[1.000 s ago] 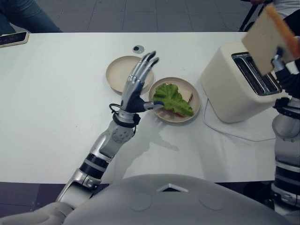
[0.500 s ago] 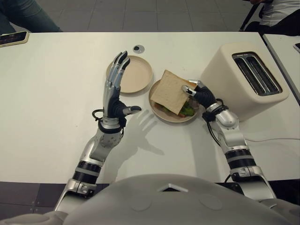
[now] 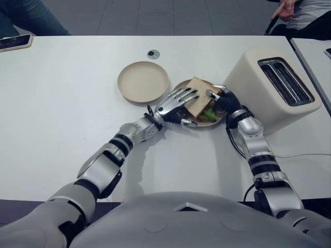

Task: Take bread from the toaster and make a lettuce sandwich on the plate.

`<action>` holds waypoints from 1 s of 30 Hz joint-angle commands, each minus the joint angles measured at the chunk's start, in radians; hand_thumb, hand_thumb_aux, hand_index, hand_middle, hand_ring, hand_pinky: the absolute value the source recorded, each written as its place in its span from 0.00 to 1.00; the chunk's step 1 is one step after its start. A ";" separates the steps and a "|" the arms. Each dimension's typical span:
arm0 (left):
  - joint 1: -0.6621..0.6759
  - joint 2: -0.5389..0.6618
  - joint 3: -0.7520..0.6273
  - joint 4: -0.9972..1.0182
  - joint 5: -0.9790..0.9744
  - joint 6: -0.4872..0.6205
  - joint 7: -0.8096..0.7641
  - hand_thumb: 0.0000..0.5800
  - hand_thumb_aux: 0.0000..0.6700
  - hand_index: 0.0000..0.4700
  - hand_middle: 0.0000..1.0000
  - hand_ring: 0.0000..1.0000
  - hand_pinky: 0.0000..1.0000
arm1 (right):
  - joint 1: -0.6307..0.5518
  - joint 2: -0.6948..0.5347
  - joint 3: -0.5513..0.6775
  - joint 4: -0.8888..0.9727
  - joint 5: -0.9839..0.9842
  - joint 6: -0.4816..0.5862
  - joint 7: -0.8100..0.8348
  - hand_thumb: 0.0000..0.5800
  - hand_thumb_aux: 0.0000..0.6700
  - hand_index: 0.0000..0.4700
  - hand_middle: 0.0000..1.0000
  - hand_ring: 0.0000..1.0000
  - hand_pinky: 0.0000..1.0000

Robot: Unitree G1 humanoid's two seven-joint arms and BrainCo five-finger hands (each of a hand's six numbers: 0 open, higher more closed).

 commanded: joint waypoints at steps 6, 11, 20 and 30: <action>0.093 0.009 -0.132 0.144 0.003 0.029 -0.061 0.53 0.31 0.31 0.00 0.00 0.00 | 0.033 0.019 -0.136 -0.373 -0.520 -0.119 -0.701 0.00 0.00 0.00 0.00 0.00 0.00; 0.094 0.019 -0.112 0.066 -0.063 -0.008 0.001 0.58 0.35 0.35 0.01 0.01 0.01 | 0.193 0.052 -0.032 -0.544 -0.423 -0.185 -0.581 0.00 0.00 0.00 0.72 0.72 0.72; 0.487 0.301 -0.061 -1.046 -0.903 -0.292 -0.357 1.00 1.00 1.00 1.00 1.00 1.00 | 0.558 -0.328 -0.081 -0.642 0.110 -0.357 0.056 1.00 1.00 1.00 1.00 1.00 1.00; 0.555 0.244 -0.152 -0.568 -0.503 0.016 -0.546 1.00 1.00 1.00 1.00 1.00 1.00 | 0.589 -0.375 0.114 -0.413 -0.206 -0.373 0.244 1.00 1.00 1.00 1.00 1.00 1.00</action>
